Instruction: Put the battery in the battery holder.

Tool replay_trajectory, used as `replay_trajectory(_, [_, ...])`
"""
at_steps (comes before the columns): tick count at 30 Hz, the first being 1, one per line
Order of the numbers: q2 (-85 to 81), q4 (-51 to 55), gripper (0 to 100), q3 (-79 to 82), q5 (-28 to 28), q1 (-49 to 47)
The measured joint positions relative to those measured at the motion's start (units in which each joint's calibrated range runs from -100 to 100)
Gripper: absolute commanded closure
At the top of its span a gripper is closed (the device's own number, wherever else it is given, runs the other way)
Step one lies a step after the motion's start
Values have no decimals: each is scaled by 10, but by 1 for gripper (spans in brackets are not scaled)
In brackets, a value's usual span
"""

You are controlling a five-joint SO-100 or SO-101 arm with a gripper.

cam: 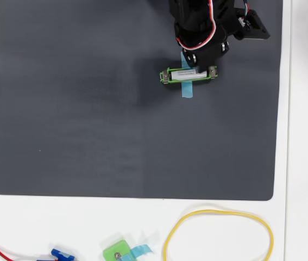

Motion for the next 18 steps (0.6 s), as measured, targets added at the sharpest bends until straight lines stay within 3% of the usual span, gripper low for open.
replay_trajectory(18, [0, -62, 100, 0, 24, -3])
